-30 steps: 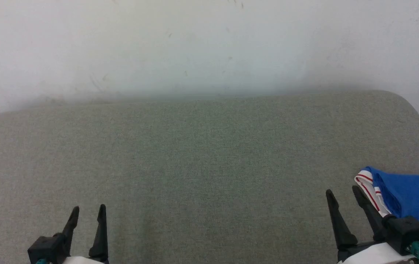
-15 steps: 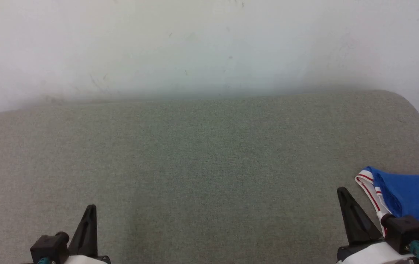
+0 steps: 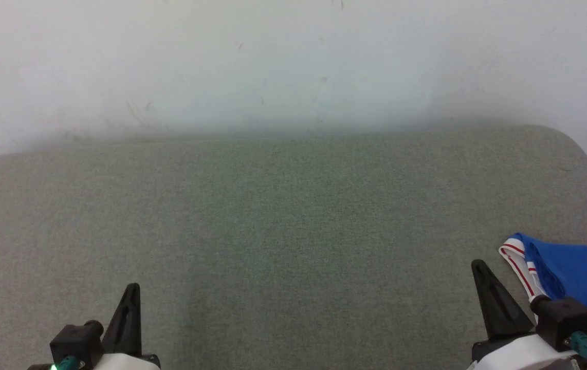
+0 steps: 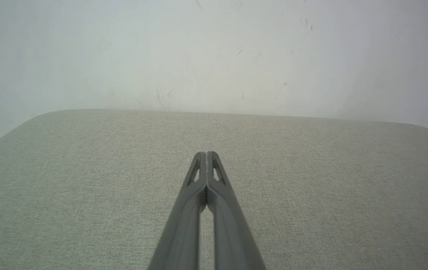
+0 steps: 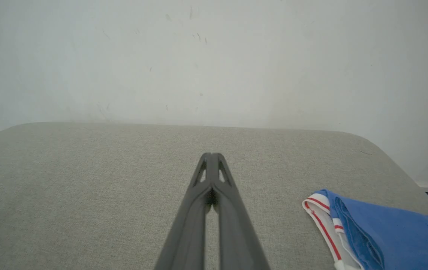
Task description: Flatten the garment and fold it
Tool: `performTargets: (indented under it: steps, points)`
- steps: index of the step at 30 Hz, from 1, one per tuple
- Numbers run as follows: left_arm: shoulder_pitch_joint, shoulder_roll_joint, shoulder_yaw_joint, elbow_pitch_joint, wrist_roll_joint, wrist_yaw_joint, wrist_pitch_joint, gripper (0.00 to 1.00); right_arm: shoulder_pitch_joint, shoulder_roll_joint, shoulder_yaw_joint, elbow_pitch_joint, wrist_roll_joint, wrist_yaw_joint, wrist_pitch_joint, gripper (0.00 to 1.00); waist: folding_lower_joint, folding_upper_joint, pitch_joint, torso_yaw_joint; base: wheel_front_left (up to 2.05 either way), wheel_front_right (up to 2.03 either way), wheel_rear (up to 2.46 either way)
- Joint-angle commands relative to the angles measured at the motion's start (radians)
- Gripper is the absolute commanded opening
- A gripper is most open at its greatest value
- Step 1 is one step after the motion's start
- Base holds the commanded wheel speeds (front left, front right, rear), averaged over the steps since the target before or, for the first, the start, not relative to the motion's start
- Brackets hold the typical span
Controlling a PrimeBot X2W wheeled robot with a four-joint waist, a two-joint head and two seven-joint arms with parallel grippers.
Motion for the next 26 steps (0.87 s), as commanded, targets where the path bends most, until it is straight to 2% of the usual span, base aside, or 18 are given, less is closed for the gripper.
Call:
performTargets:
  steps: [1, 26]
  points:
    - [-0.020, -0.013, 0.010, -0.004, 0.019, -0.011, 0.007, 0.00, -0.021, 0.001, -0.003, 0.005, -0.006, 0.000, 0.004, 0.00, -0.0001, -0.0001, 0.001, 0.000, 0.00, 0.00, 0.00]
    - [-0.048, -0.082, 0.058, -0.013, 0.118, -0.051, 0.058, 0.00, -0.059, 0.002, -0.008, 0.028, -0.033, 0.000, 0.018, 0.00, -0.0001, -0.0001, 0.008, 0.006, 0.00, 0.00, 0.00]
